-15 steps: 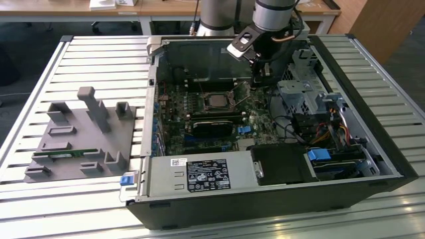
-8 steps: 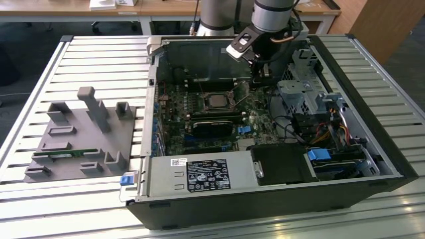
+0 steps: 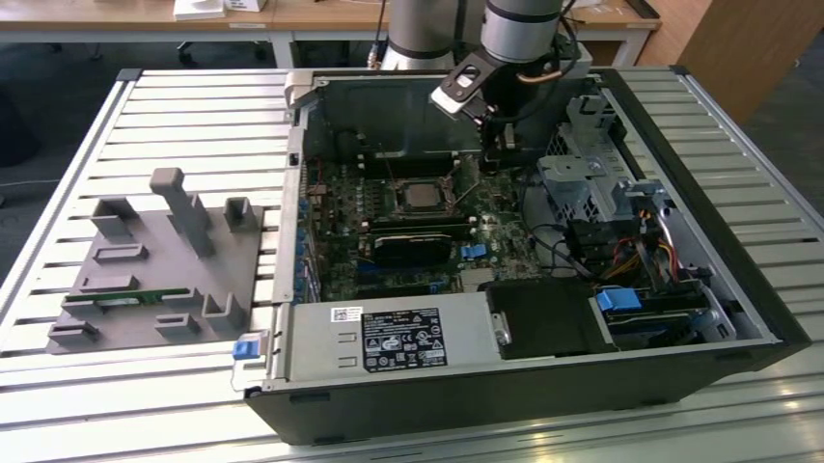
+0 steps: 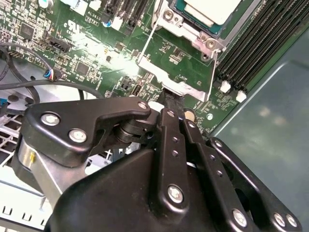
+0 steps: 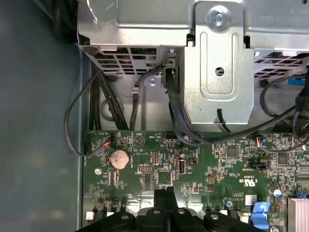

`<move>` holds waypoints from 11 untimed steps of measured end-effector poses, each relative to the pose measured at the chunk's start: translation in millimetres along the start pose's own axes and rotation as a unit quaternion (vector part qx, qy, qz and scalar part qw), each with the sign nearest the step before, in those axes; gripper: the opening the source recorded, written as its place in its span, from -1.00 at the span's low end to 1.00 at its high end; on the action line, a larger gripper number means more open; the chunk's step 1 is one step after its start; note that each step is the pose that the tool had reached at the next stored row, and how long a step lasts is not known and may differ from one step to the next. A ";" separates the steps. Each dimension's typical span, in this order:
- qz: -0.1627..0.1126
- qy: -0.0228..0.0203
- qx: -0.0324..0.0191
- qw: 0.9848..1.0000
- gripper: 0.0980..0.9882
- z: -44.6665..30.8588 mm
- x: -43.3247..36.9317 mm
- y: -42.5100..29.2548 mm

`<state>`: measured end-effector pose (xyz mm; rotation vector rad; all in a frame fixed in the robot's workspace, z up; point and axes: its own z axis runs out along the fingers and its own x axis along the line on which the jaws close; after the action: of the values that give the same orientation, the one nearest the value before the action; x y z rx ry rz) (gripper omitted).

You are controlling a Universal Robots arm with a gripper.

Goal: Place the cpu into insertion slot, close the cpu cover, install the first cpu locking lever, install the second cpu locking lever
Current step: 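Close the cpu cover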

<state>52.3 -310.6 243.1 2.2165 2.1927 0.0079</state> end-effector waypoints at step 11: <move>0.000 0.000 0.000 1.000 -0.98 -0.1 0.0 -4.5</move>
<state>47.8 -310.6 243.1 2.2165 2.1928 0.0078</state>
